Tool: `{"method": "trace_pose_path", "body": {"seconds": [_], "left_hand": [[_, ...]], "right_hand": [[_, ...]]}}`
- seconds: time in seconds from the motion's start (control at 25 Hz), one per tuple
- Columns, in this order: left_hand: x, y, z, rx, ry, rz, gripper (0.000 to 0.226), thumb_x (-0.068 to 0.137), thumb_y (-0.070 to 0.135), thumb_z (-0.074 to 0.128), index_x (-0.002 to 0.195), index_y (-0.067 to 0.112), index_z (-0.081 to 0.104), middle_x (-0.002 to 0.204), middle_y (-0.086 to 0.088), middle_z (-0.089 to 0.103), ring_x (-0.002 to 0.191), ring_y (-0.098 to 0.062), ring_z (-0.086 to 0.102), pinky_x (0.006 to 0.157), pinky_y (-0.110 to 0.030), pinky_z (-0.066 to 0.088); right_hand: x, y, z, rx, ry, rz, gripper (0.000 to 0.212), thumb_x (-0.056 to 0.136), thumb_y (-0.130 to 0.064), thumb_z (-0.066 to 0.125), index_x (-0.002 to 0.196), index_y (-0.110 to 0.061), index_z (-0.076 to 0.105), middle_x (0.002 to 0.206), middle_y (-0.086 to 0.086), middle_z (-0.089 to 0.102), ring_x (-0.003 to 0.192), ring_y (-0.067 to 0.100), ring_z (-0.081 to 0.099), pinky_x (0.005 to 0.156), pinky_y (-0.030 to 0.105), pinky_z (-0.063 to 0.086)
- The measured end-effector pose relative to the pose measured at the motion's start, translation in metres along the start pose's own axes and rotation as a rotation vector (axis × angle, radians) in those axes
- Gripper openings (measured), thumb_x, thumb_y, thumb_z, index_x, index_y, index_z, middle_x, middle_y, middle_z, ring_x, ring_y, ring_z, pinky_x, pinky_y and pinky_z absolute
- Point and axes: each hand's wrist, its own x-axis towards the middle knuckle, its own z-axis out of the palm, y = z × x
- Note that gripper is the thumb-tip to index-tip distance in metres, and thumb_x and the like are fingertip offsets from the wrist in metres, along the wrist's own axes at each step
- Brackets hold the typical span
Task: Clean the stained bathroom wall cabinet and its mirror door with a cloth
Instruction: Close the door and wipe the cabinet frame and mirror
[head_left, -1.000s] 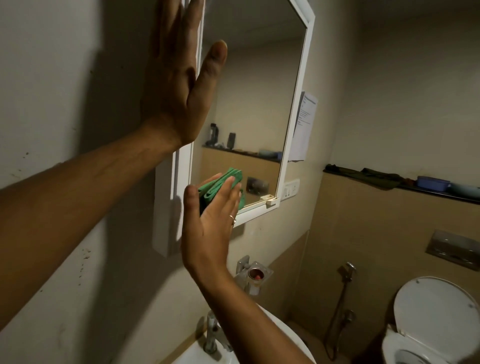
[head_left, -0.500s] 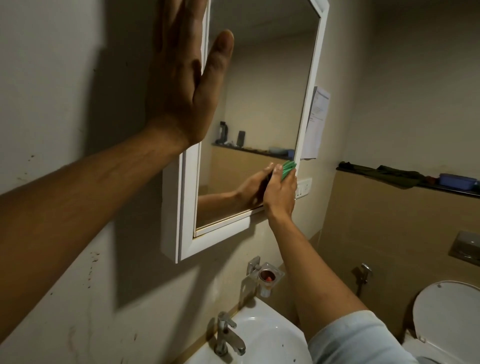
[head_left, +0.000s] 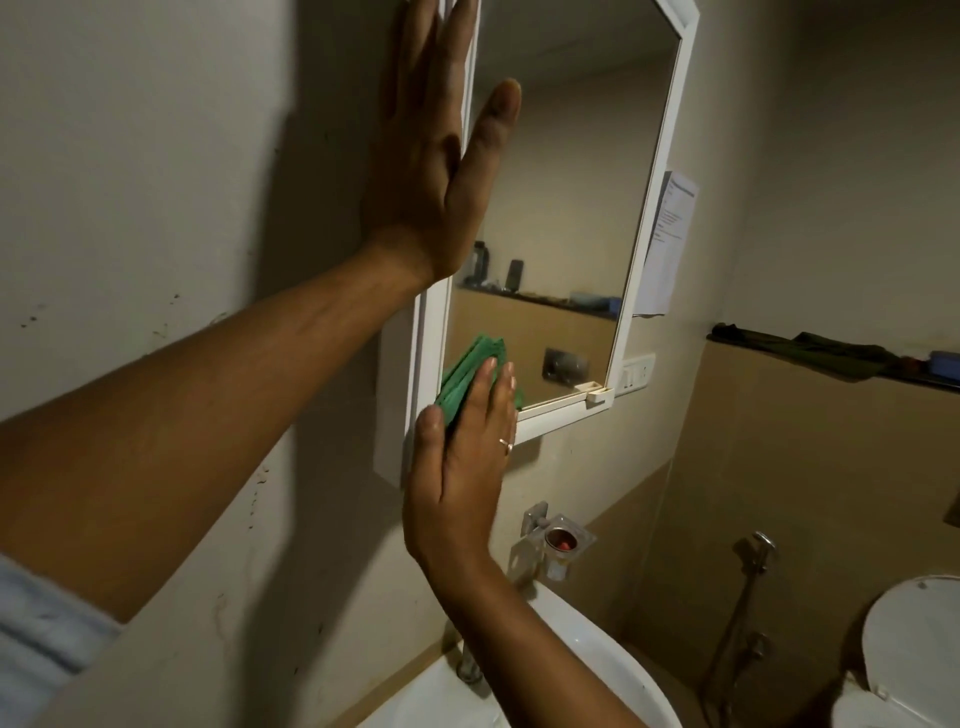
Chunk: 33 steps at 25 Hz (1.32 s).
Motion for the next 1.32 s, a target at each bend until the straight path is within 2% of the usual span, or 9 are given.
{"method": "trace_pose_path", "body": {"seconds": [0.12,0.28,0.4,0.52,0.64,0.8,0.96,1.16,1.32], "left_hand": [[0.0,0.007,-0.006,-0.017,-0.07,-0.028,0.085,0.102,0.062,0.022,0.157,-0.002,0.027,0.165,-0.027,0.018,0.155,-0.041,0.014,0.127,-0.041,0.016],[0.001,0.0,-0.018,-0.009,-0.205,-0.041,0.088,0.101,0.063,0.021,0.158,-0.004,0.018,0.167,-0.026,0.011,0.157,-0.039,0.008,0.128,-0.046,0.013],[0.006,-0.001,-0.025,-0.04,-0.251,-0.024,0.088,0.103,0.063,0.023,0.159,-0.003,0.015,0.168,-0.026,0.005,0.157,-0.038,0.005,0.127,-0.051,0.013],[0.006,0.004,-0.027,-0.072,-0.283,-0.096,0.074,0.107,0.05,0.029,0.161,0.002,0.013,0.169,-0.022,-0.001,0.158,-0.033,0.0,0.128,-0.048,0.01],[0.01,0.016,-0.034,-0.203,-0.331,-0.219,0.073,0.104,0.047,0.027,0.163,0.009,0.007,0.172,-0.011,-0.003,0.159,-0.022,-0.002,0.129,-0.043,0.008],[0.017,0.031,-0.053,-0.471,-0.362,-0.396,0.072,0.102,0.047,0.027,0.164,0.018,0.004,0.172,0.002,0.007,0.155,-0.005,0.012,0.116,-0.007,0.019],[0.032,0.041,-0.067,-0.495,-0.317,-0.495,0.058,0.11,0.045,0.023,0.163,0.025,0.013,0.168,0.007,0.023,0.147,0.003,0.025,0.095,0.008,0.027],[0.057,0.047,-0.075,-0.265,-0.217,-0.457,0.057,0.107,0.052,0.024,0.156,0.025,0.034,0.149,0.003,0.052,0.132,-0.008,0.049,0.09,-0.005,0.037],[0.099,0.06,-0.074,-0.081,-0.176,-0.298,0.039,0.108,0.038,0.045,0.142,0.021,0.052,0.13,0.008,0.058,0.115,-0.005,0.054,0.089,-0.011,0.045]], "right_hand": [[0.0,0.047,-0.02,-0.11,-0.054,-0.21,0.063,0.107,-0.044,0.034,0.162,-0.037,0.007,0.171,-0.011,0.01,0.157,0.012,0.008,0.126,0.05,0.021],[0.049,0.101,-0.041,-0.157,0.072,0.16,0.053,0.106,-0.046,0.039,0.157,-0.031,0.037,0.154,-0.002,0.041,0.136,0.018,0.041,0.11,0.053,0.045],[0.034,0.074,-0.031,-0.202,0.16,0.176,0.044,0.106,-0.04,0.048,0.145,-0.022,0.056,0.129,-0.001,0.049,0.116,0.013,0.044,0.101,0.045,0.05],[-0.001,0.038,-0.021,-0.022,0.136,0.079,0.038,0.103,-0.033,0.054,0.137,-0.018,0.062,0.117,-0.009,0.051,0.104,0.003,0.048,0.085,0.02,0.054],[-0.032,0.012,-0.013,0.1,0.07,-0.044,0.041,0.102,-0.036,0.054,0.139,-0.02,0.061,0.118,-0.013,0.052,0.108,0.007,0.054,0.085,0.02,0.057],[-0.004,-0.012,-0.014,0.285,0.081,-0.113,0.03,0.102,-0.023,0.058,0.131,-0.017,0.066,0.109,-0.017,0.05,0.102,0.01,0.057,0.08,0.03,0.059],[0.076,-0.061,-0.023,0.279,0.164,-0.215,0.026,0.101,-0.018,0.061,0.127,-0.016,0.067,0.102,-0.013,0.05,0.091,0.003,0.053,0.074,0.019,0.053],[0.186,-0.141,-0.054,0.255,0.214,-0.267,0.019,0.1,-0.016,0.061,0.116,-0.014,0.071,0.098,-0.004,0.056,0.082,0.003,0.054,0.073,0.013,0.044],[0.236,-0.164,-0.107,0.638,-0.125,-0.06,0.014,0.103,-0.027,0.059,0.108,-0.019,0.069,0.104,0.007,0.068,0.096,0.023,0.068,0.074,0.031,0.061]]}}
